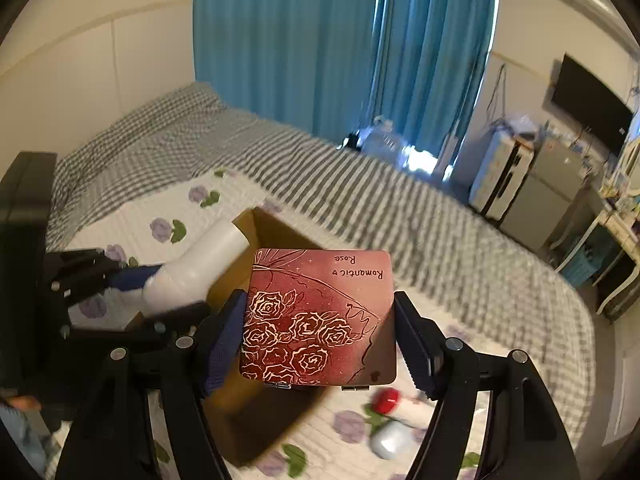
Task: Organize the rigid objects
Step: 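Carry the hair dryer and pink card box into the box and release, then grasp the blue earbud case with the left tool while the right tool grasps a white adapter, then carry the earbud case and white adapter into the box and release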
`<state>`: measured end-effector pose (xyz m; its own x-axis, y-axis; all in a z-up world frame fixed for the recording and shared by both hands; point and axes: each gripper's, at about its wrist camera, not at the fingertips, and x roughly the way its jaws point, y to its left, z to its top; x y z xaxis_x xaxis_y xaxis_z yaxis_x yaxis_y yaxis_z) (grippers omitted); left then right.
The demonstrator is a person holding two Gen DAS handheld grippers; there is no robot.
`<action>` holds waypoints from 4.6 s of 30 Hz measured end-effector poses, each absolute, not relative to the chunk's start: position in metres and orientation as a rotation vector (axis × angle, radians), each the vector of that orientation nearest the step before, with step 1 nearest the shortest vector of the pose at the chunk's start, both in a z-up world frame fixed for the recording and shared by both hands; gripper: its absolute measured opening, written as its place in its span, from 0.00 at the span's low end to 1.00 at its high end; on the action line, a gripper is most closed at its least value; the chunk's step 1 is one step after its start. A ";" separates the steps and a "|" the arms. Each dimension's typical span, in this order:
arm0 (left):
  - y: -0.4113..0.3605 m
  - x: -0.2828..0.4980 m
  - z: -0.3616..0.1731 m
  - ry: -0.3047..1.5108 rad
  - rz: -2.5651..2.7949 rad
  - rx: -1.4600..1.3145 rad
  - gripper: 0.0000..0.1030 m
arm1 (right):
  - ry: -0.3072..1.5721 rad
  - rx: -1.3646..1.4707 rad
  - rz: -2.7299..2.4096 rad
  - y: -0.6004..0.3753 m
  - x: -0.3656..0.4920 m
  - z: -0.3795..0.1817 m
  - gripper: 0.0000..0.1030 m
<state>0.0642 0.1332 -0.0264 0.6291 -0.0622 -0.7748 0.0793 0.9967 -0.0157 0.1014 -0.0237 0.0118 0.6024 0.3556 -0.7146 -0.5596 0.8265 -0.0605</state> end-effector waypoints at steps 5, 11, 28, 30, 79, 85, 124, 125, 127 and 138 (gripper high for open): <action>0.133 0.070 -0.045 0.900 -0.110 0.041 0.43 | 0.820 -0.289 0.521 -0.010 0.120 -0.028 0.69; 0.130 0.078 -0.061 0.925 -0.126 0.046 0.43 | 0.868 -0.271 0.480 -0.002 0.144 -0.056 0.69; 0.126 0.065 -0.048 0.944 -0.029 0.050 0.61 | 0.832 -0.162 0.458 -0.037 0.145 -0.030 0.87; 0.118 0.058 -0.037 0.934 -0.032 0.039 0.61 | 0.814 -0.147 0.439 -0.059 0.137 -0.014 0.87; -0.102 0.080 -0.167 1.054 -0.058 0.053 0.64 | 0.997 -0.188 0.389 -0.260 0.170 -0.171 0.88; -0.111 0.077 -0.168 1.057 -0.071 0.087 0.48 | 1.020 -0.178 0.404 -0.254 0.179 -0.185 0.85; -0.068 0.041 -0.052 0.901 -0.135 -0.056 0.48 | 0.928 -0.149 0.276 -0.287 0.086 -0.086 0.62; -0.065 0.040 -0.046 0.890 -0.140 -0.055 0.48 | 0.923 -0.161 0.268 -0.286 0.082 -0.081 0.62; -0.057 0.037 -0.031 0.864 -0.145 -0.056 0.48 | 0.910 -0.188 0.257 -0.280 0.076 -0.068 0.62; 0.030 0.031 0.042 0.727 -0.064 -0.100 0.48 | 0.775 -0.331 0.312 -0.199 0.056 0.025 0.62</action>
<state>0.0313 0.0296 0.0419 0.7454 -0.0928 -0.6602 0.0235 0.9933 -0.1131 0.0562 -0.1986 0.0255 0.6742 0.1518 -0.7228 -0.3913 0.9034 -0.1753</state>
